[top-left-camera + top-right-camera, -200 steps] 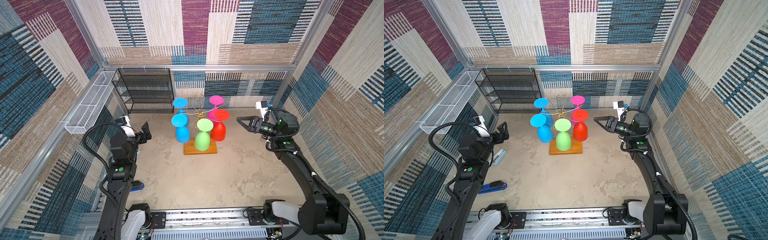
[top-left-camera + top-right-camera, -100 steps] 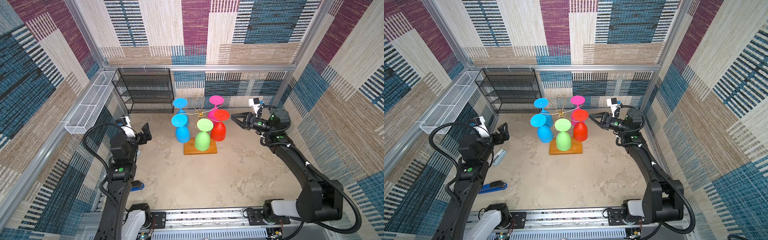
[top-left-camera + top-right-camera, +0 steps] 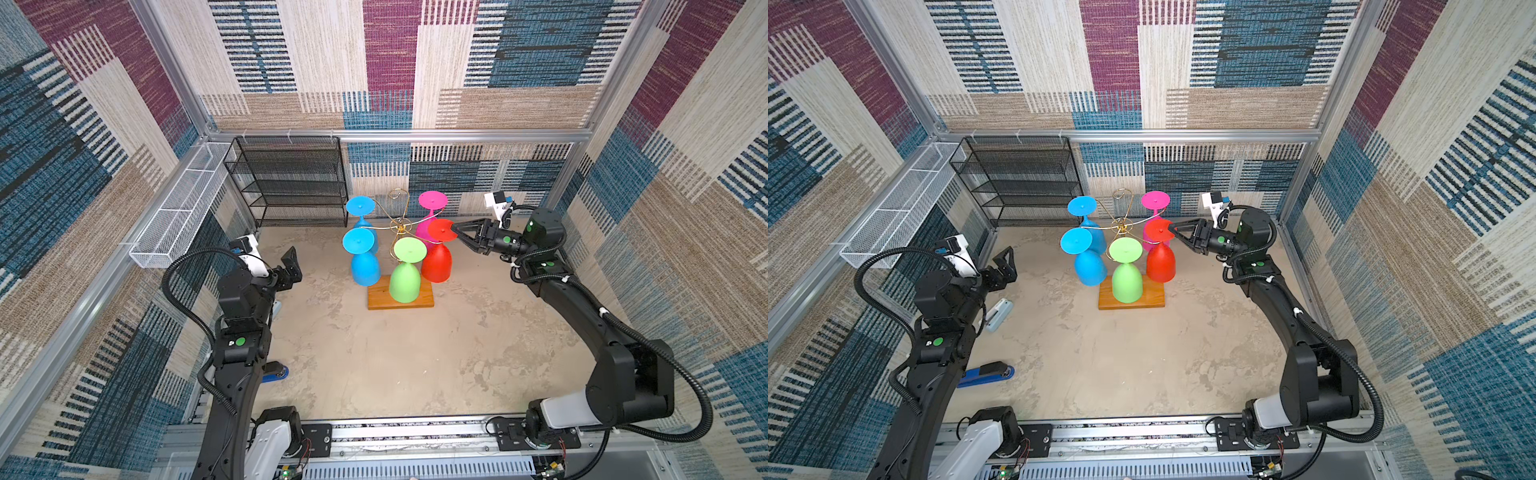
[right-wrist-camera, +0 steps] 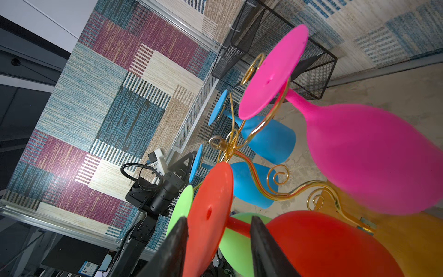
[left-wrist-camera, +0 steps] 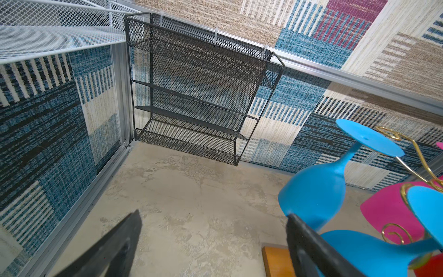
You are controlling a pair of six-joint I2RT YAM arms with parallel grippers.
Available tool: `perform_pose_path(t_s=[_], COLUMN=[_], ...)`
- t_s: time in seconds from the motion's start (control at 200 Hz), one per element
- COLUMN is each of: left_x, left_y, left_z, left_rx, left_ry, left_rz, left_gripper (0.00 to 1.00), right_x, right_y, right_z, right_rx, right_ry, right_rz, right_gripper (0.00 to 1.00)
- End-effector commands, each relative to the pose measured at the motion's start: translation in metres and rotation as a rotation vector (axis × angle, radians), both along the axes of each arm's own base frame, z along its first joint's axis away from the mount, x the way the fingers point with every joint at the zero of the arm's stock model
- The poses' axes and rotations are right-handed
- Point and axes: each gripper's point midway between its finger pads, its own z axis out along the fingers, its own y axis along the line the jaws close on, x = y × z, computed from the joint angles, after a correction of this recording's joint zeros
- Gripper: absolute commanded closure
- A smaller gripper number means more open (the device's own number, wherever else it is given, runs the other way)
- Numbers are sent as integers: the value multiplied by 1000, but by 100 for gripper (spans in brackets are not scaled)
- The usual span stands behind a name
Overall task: Take the wine glass off the wine glass rack
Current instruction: Pick up the wine glass from the wine glass rack.
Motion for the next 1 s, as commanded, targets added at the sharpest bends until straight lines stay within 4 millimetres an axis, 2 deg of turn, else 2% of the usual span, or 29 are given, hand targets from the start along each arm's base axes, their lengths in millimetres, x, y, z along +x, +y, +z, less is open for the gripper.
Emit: perform_pose_path(t_s=[0.0,0.085,0.21,0.471,0.646,0.781,0.992], left_x=[-2,-3,-3,-4,-4,-4,-5], left_y=[2,5,6,10,12,13,13], left_z=[3,3,3,3,3,3,4], left_rx=[-25,-30,-41,-59,-68,-71,-79], left_ry=[-14,-17,-20,-26,-26,-27,-32], left_rz=[12,18,18,26,29,32,31], left_gripper=[4,4,4,4,4,4,4], right_x=[0,1,2,2,1,-1,-6], right_y=[3,4,5,5,5,5,5], right_z=[5,6,6,8,8,10,10], right_rx=[5,5,5,9,12,14,13], right_ry=[-9,-8,-1,16,40,53,76], right_rz=[8,9,14,16,18,20,24], right_gripper=[58,63,77,89,92,100,100])
